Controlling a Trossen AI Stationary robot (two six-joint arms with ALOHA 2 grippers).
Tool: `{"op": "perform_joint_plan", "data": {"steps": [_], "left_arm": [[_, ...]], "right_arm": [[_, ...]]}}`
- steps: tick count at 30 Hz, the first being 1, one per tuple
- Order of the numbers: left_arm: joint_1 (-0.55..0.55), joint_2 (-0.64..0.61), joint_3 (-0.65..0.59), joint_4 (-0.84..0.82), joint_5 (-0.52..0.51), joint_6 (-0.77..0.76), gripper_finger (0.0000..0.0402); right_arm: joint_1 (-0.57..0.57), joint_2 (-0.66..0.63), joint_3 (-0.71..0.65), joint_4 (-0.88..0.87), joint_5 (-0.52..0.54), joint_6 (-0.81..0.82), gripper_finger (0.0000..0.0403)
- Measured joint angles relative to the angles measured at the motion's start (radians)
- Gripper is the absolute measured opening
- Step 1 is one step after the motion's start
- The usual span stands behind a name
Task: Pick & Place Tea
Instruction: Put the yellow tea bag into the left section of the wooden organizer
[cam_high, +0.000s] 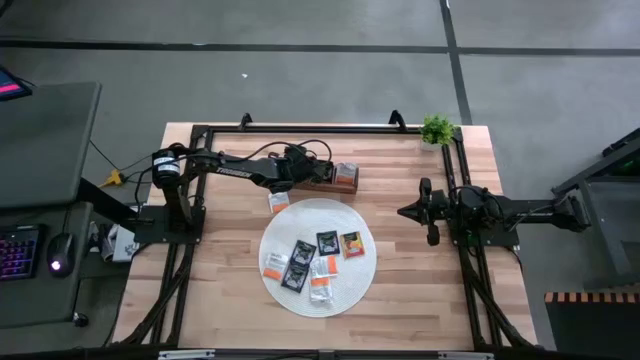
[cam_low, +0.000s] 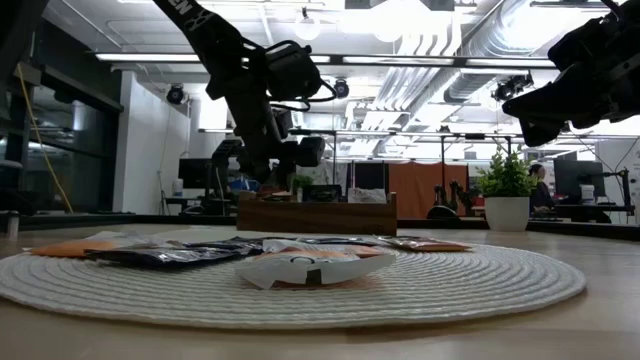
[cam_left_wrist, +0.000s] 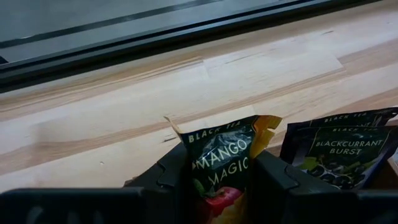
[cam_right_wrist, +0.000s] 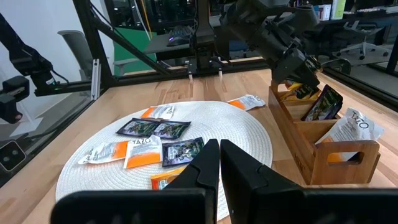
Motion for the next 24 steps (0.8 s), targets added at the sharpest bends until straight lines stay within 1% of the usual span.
{"op": "perform_joint_plan", "data": {"steps": [3,5,15,19,24], "left_arm": [[0.000,0.000,0.000,0.000,0.000,0.000,0.0120],[0.000,0.000,0.000,0.000,0.000,0.000,0.0131],[0.000,0.000,0.000,0.003,-0.018,0.000,0.0235],[0.000,0.000,0.000,0.003,-0.028,0.000,0.0267],[0.000,0.000,0.000,0.003,-0.028,0.000,0.0297]], "right_arm": [[0.000,0.000,0.000,0.000,0.000,0.000,0.0012],[0.000,0.000,0.000,0.000,0.000,0.000,0.0012],[0.000,0.000,0.000,0.000,0.000,0.000,0.0012],[0.000,0.000,0.000,0.000,0.000,0.000,0.0012],[0.000,0.000,0.000,0.000,0.000,0.000,0.0012]]}}
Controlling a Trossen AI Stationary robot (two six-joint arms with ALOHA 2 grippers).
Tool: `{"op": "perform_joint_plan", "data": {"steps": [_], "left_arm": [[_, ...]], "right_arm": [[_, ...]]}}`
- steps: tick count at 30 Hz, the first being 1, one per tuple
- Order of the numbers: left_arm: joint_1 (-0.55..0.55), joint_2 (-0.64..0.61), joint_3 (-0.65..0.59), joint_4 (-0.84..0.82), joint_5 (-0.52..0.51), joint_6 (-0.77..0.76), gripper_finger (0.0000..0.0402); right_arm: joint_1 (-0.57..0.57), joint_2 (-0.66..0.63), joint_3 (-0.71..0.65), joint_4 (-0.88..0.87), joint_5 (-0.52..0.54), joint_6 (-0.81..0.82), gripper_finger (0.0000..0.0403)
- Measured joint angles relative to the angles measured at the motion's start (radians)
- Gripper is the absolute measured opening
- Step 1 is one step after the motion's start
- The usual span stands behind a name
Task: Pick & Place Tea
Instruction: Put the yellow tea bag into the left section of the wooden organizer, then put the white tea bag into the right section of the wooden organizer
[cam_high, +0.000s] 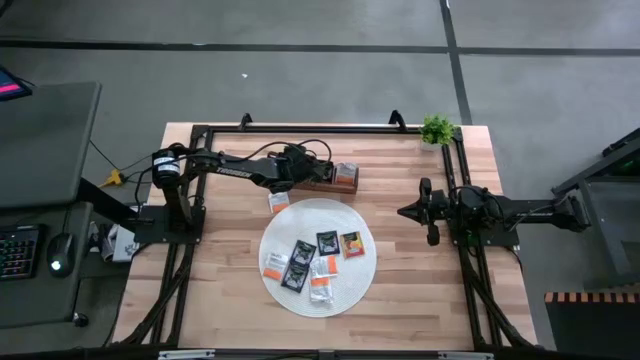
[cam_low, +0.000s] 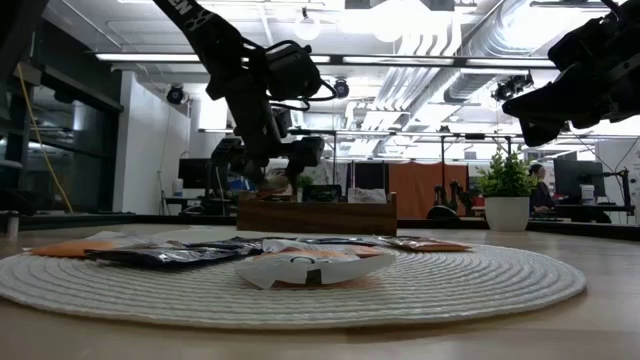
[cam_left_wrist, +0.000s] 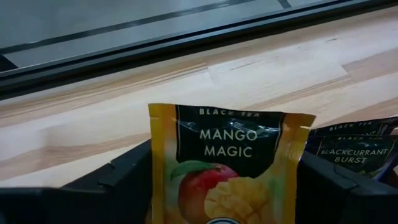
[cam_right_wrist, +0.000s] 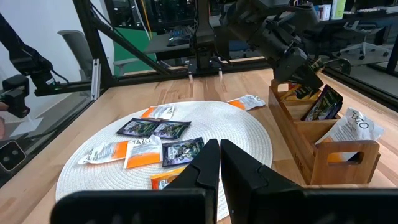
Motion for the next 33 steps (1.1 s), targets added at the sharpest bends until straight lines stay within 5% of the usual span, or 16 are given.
{"op": "perform_joint_plan", "data": {"steps": [14,24,33], "left_arm": [[0.000,0.000,0.000,0.000,0.015,0.000,0.0355],[0.000,-0.006,0.000,-0.009,-0.010,0.077,0.0359],[-0.001,-0.135,-0.001,-0.134,0.047,0.114,0.0359]], "right_arm": [[0.000,0.000,0.000,0.000,0.000,0.000,0.0012],[0.000,0.000,0.000,0.000,0.000,0.000,0.0012],[0.000,0.000,0.000,0.000,0.000,0.000,0.0012]]}}
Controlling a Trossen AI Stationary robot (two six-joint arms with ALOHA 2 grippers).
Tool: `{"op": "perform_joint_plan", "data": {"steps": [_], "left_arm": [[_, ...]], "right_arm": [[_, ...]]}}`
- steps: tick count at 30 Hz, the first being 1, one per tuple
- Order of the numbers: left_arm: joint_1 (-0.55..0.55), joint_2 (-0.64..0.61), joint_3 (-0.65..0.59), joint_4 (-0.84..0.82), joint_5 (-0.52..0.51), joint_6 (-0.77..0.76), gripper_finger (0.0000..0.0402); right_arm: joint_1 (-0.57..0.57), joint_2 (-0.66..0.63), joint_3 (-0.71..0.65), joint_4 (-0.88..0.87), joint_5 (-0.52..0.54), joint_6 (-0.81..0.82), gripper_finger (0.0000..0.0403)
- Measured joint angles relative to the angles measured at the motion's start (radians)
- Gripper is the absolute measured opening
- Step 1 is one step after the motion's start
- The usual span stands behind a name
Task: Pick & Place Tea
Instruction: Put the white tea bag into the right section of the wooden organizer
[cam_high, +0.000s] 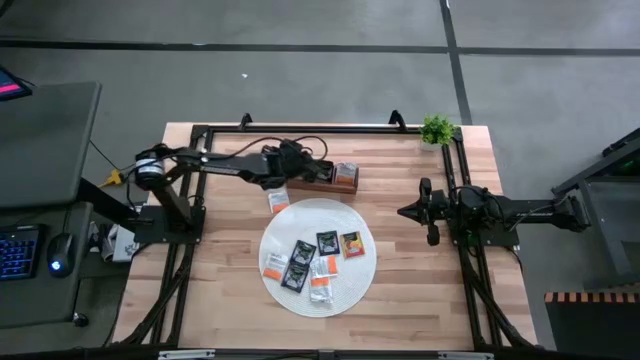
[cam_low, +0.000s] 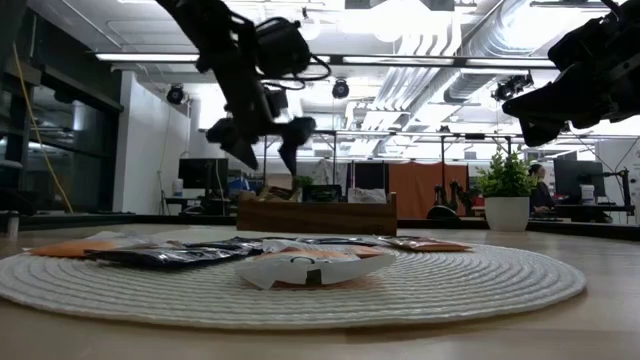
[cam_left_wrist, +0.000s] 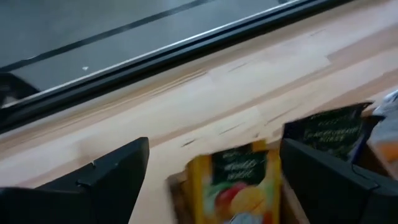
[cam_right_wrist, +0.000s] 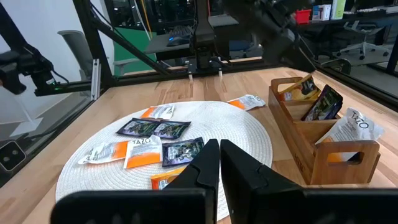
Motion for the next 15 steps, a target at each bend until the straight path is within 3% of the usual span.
{"op": "perform_joint_plan", "data": {"steps": [7,10,15], "left_arm": [[0.000,-0.121,0.000,-0.185,0.081,-0.047,0.0358],[0.000,-0.201,-0.067,-0.216,0.220,-0.135,0.0358],[-0.015,-0.346,-0.271,-0.077,0.436,-0.290,0.0358]], "right_arm": [[0.000,0.000,0.000,0.000,0.000,0.000,0.0012],[0.000,0.000,0.000,0.000,0.000,0.000,0.0012],[0.000,-0.001,0.000,0.000,0.000,0.000,0.0012]]}}
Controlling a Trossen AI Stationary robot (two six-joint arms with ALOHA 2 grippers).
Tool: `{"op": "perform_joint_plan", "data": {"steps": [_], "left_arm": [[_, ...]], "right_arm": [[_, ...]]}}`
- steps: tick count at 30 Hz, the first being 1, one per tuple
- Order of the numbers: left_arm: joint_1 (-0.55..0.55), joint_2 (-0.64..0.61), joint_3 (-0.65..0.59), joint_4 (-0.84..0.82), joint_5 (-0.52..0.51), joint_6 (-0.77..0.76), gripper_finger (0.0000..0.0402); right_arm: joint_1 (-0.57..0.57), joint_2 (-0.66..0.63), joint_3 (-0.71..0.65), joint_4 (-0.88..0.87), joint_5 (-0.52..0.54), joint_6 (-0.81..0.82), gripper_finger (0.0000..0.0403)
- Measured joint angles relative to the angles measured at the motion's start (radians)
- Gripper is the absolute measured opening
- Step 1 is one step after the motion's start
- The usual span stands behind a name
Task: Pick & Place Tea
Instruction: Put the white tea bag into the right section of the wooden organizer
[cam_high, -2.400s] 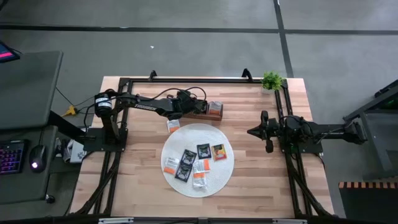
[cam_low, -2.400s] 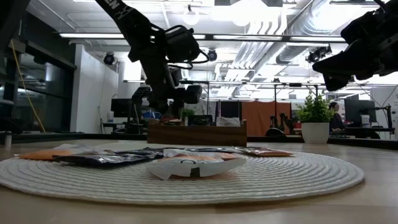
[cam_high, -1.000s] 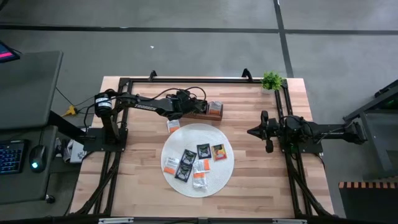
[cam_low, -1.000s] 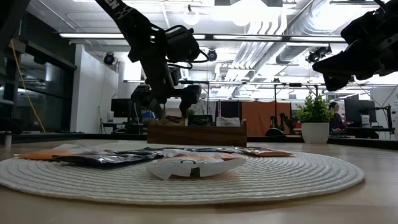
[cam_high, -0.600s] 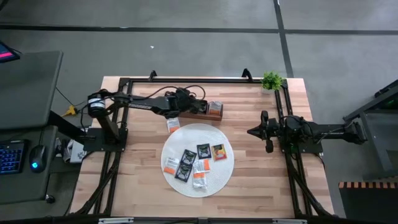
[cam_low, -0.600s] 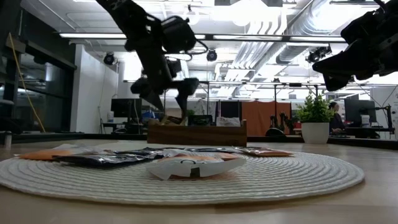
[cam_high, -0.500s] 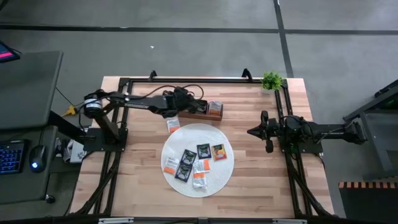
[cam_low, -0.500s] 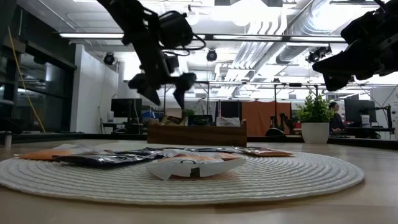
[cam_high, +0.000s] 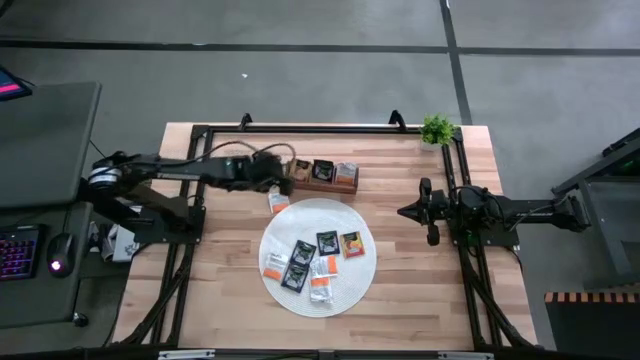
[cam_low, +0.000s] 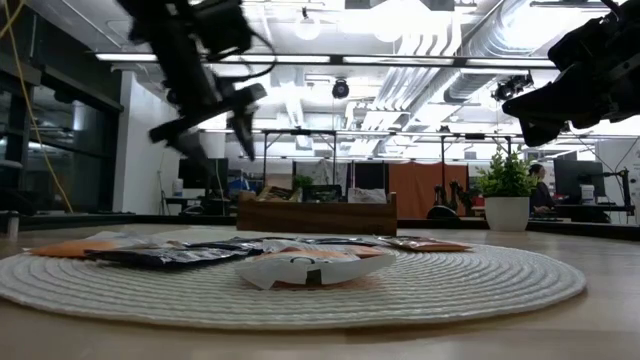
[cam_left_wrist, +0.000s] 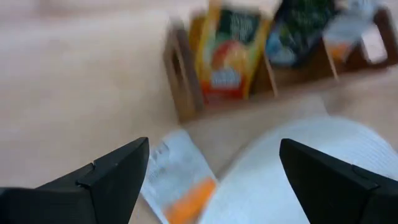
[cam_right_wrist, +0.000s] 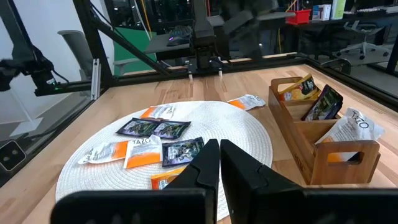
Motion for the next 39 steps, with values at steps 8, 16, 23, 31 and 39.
{"op": "perform_joint_plan", "data": {"steps": [8,16,23,31,39], "left_arm": [[-0.001,-0.158,-0.263,0.149,0.157,-0.186,0.0358],[0.001,-0.179,-0.356,0.186,0.150,-0.325,0.0358],[0.002,-0.132,-0.384,0.273,0.147,-0.403,0.0358],[0.002,-0.038,-0.381,0.379,0.157,-0.450,0.0358],[0.002,0.022,-0.382,0.480,0.162,-0.487,0.0358]], "right_arm": [[0.000,0.000,0.000,0.000,0.000,0.000,0.0012],[0.000,0.000,0.000,0.000,0.000,0.000,0.0012],[0.000,0.000,0.000,0.000,0.000,0.000,0.0012],[0.000,0.000,0.000,0.000,0.000,0.000,0.0012],[0.000,0.000,0.000,0.000,0.000,0.000,0.0012]]}}
